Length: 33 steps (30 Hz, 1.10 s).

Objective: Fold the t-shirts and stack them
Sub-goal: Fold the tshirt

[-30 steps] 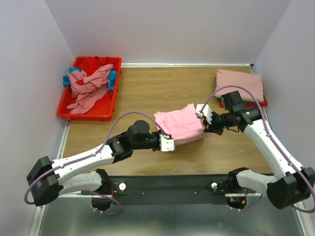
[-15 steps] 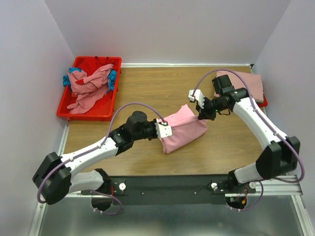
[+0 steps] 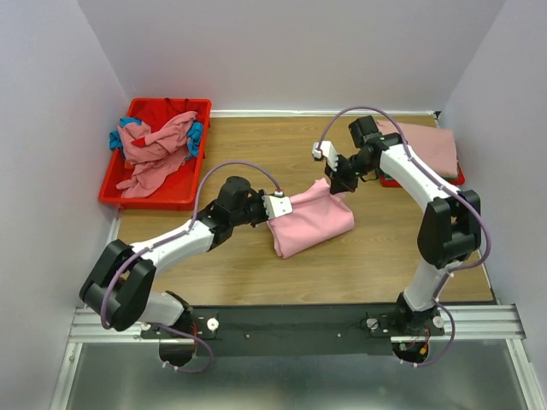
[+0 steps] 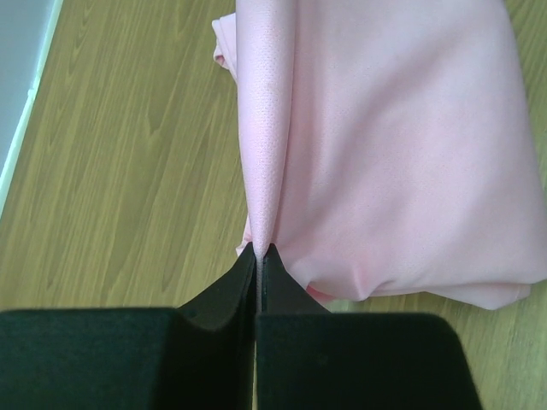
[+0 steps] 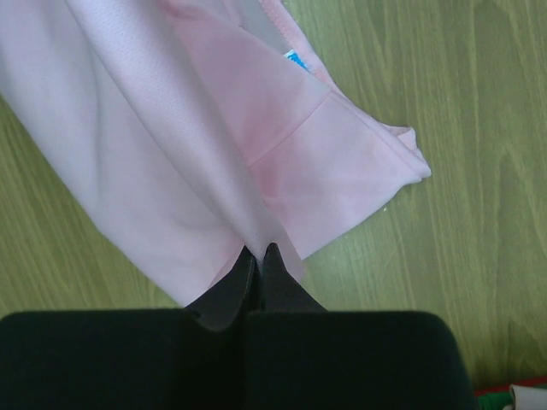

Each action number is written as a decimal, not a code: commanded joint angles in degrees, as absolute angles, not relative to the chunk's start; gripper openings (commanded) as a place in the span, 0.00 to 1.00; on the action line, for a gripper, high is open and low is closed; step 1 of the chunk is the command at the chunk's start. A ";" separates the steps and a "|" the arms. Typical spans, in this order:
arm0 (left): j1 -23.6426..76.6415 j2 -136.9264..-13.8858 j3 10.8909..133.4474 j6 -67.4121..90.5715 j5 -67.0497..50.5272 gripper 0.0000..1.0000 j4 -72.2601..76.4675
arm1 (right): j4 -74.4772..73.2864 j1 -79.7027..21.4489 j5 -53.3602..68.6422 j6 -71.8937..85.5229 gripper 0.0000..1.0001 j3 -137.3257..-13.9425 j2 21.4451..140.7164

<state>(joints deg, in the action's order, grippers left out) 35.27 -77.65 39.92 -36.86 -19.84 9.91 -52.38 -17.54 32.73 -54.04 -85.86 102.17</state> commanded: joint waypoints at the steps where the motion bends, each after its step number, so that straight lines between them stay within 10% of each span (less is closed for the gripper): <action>1: 34.19 -79.01 41.48 -36.91 -20.57 0.00 10.81 | -50.71 -17.31 33.31 -53.70 0.00 -89.38 106.24; 33: 30.41 -89.65 44.47 -33.92 -11.07 0.00 14.24 | -44.47 -17.31 38.41 -46.76 0.00 -94.04 111.09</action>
